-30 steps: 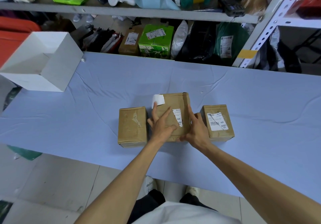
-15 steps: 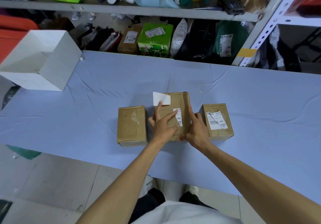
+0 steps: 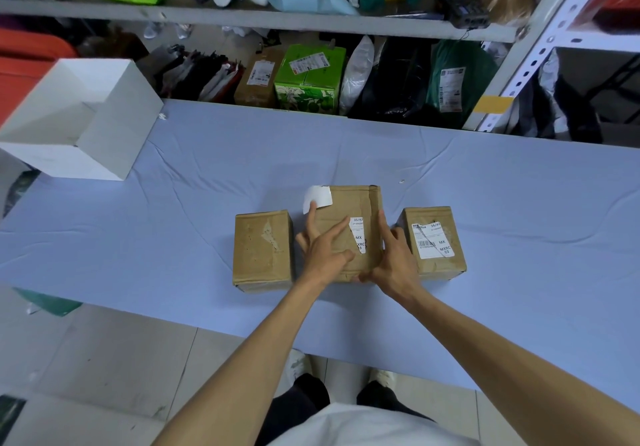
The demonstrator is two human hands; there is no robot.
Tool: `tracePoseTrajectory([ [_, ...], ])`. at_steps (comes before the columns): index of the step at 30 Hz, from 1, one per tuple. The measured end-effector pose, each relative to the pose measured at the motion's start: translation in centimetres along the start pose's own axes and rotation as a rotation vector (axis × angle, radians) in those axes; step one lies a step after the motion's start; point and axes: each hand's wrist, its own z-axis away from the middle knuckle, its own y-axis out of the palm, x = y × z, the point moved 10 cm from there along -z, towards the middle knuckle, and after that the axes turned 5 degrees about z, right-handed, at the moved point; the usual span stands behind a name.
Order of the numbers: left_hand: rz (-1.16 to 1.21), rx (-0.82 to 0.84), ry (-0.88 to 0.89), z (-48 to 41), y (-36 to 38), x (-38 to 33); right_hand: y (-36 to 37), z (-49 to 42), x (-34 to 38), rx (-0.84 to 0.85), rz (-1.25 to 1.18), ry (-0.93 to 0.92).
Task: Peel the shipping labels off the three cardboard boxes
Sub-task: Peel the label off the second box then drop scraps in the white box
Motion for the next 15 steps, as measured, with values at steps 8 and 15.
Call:
tracePoseTrajectory([
  [8, 0.0, 0.015, 0.012, 0.03, 0.28, 0.44, 0.05, -0.35, -0.1, 0.009, -0.036, 0.005],
  [15, 0.031, 0.004, -0.019, -0.29, 0.23, 0.63, 0.27, -0.47, -0.06, 0.023, -0.034, 0.003],
])
